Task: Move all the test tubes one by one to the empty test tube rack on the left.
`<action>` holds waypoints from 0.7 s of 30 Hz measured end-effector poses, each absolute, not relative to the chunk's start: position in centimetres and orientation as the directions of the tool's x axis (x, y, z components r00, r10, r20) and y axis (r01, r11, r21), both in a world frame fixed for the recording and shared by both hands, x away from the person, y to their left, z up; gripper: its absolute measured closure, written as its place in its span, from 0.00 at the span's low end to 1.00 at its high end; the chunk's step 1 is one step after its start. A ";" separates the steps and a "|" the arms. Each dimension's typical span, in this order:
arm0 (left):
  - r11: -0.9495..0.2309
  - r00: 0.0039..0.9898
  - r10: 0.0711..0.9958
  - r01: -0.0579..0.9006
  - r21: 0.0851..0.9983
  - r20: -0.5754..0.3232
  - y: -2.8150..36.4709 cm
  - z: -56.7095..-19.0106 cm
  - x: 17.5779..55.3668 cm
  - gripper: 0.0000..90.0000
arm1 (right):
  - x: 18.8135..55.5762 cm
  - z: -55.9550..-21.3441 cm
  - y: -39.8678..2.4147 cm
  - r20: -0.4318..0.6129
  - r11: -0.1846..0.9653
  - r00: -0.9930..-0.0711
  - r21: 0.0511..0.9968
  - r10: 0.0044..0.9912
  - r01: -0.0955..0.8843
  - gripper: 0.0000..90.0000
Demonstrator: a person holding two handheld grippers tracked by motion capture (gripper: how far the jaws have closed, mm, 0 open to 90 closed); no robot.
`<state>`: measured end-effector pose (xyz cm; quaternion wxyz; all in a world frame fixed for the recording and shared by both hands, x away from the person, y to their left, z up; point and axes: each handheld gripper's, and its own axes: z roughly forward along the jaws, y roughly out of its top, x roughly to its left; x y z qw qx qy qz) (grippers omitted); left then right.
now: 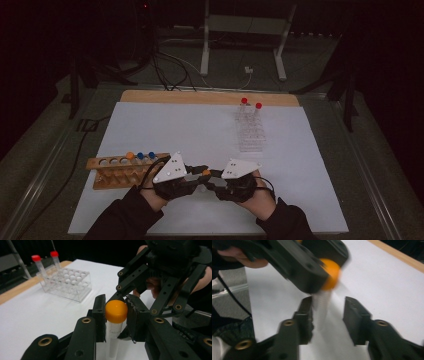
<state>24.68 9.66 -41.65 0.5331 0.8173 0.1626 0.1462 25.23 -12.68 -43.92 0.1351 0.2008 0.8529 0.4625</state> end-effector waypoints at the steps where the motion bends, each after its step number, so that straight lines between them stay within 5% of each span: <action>1: -0.378 0.904 0.423 0.109 0.919 0.066 9.8 -41.4 24.7 0.80 | 25.3 -43.9 -12.8 -0.036 0.481 -0.880 0.848 0.473 0.224 0.57; 14: -0.346 0.854 0.511 0.101 0.933 0.097 13.3 -39.1 25.1 0.80 | 26.0 -43.4 -14.0 -0.007 0.397 -0.825 0.879 0.565 0.265 0.00; 21: -0.320 0.808 0.581 0.112 0.941 0.102 16.0 -38.1 25.2 0.80 | 26.0 -43.1 -14.6 0.009 0.368 -0.827 0.893 0.562 0.260 0.00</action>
